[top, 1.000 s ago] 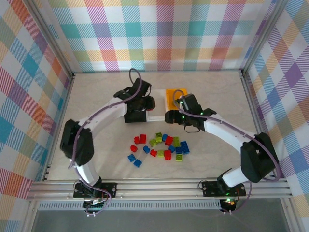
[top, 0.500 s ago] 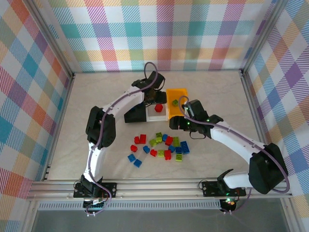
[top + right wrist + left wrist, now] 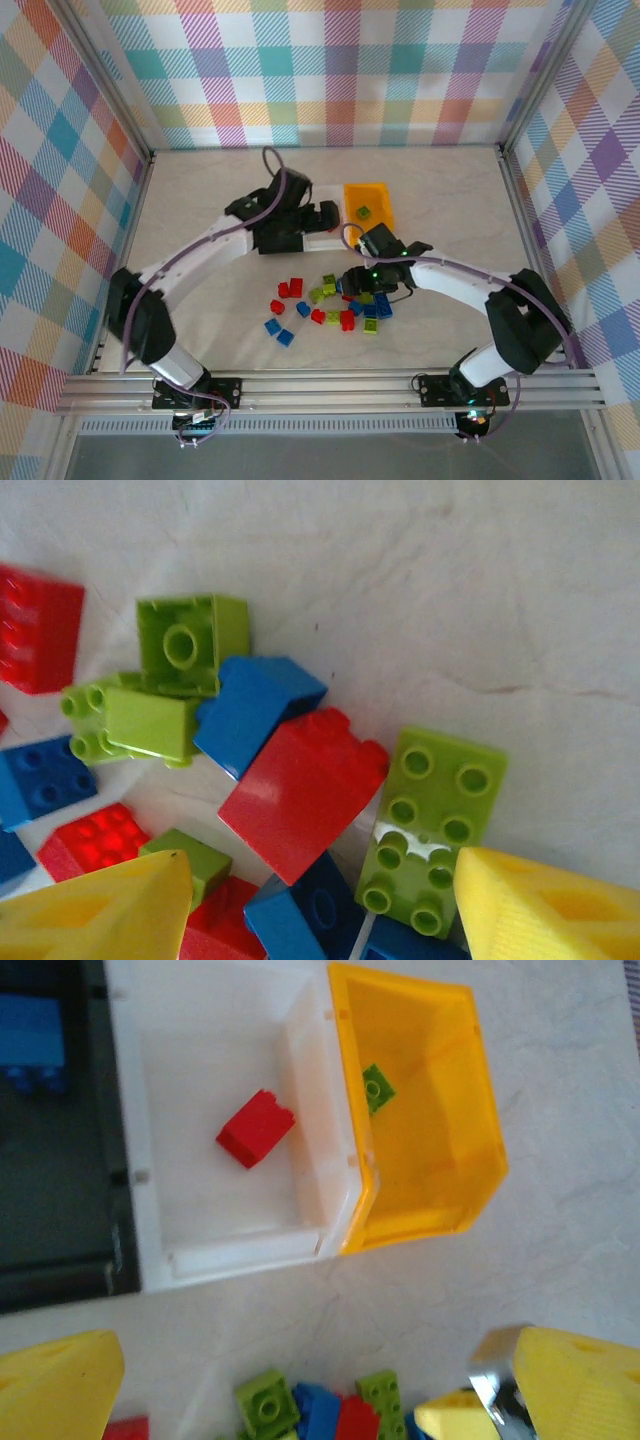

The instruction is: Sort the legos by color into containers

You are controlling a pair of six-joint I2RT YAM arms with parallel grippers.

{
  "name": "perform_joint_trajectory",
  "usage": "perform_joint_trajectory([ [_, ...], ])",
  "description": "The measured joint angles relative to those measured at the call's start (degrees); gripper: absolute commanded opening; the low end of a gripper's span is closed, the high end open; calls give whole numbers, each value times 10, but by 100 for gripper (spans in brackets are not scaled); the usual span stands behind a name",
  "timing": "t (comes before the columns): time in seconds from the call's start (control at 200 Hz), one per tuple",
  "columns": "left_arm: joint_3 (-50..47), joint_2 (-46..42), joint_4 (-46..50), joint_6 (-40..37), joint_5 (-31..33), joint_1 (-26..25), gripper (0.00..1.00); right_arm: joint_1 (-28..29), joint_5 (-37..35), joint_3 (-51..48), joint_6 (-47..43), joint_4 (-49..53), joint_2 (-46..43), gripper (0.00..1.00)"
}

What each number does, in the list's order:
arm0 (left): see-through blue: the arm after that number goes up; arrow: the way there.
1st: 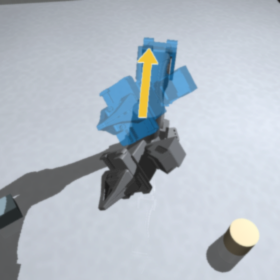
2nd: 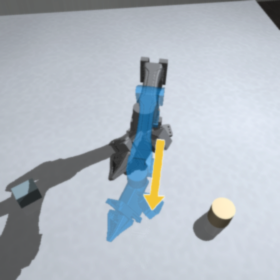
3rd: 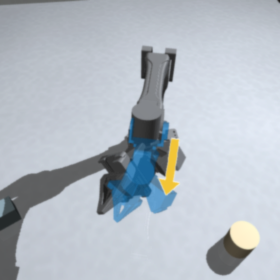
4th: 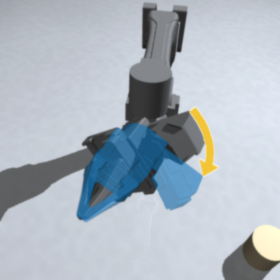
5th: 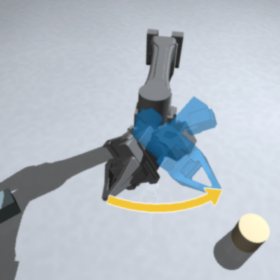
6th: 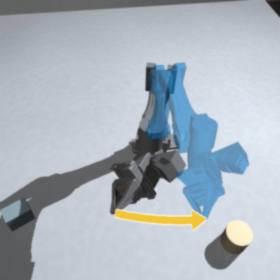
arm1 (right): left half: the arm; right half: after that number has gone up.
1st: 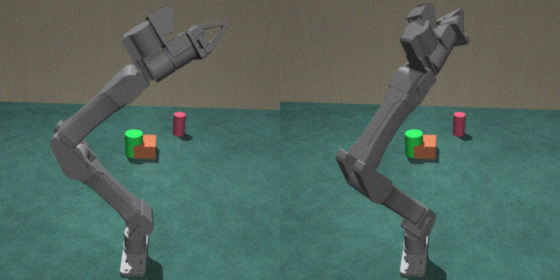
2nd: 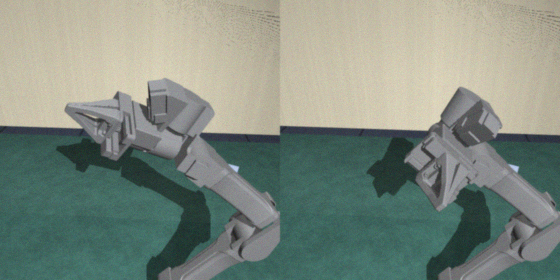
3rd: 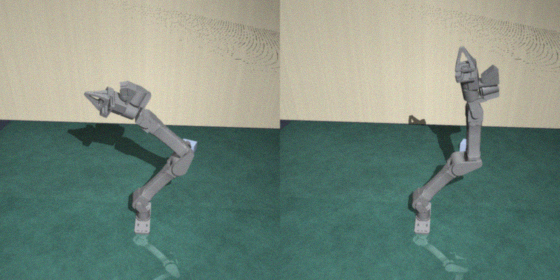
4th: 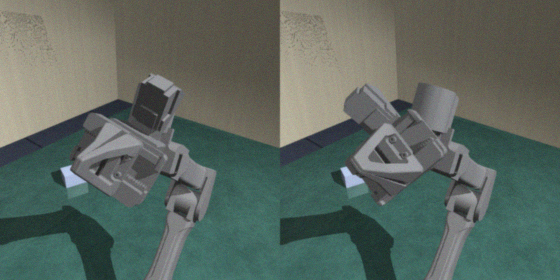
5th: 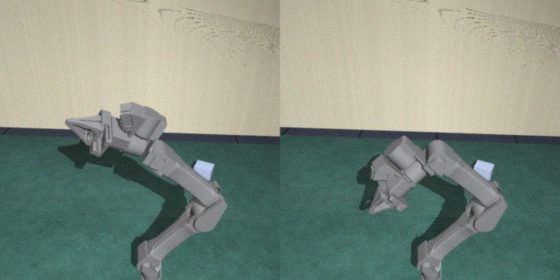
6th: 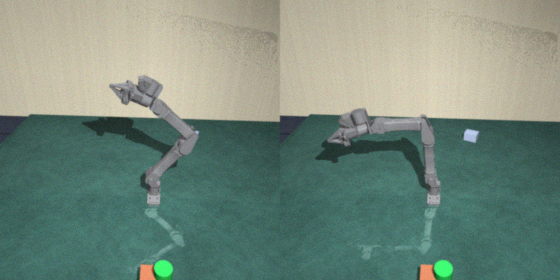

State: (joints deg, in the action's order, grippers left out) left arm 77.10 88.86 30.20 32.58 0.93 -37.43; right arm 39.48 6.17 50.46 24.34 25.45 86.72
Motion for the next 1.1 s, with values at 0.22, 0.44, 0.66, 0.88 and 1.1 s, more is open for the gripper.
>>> perform_joint_trajectory([
  [0.22,-157,-113,-26,25,11,1,100,36,-12,30,3,4,38,65],
  [0.44,-231,-178,-32,42,13,21,100,55,-58,71,5,22,79,62],
  [0.66,-257,-200,-35,54,13,41,100,71,-104,96,5,42,113,61],
  [0.88,-267,-201,-36,58,12,44,100,74,-136,118,3,48,137,49],
  [1.1,-267,-202,-36,58,12,46,100,74,-156,120,2,53,137,36],
])
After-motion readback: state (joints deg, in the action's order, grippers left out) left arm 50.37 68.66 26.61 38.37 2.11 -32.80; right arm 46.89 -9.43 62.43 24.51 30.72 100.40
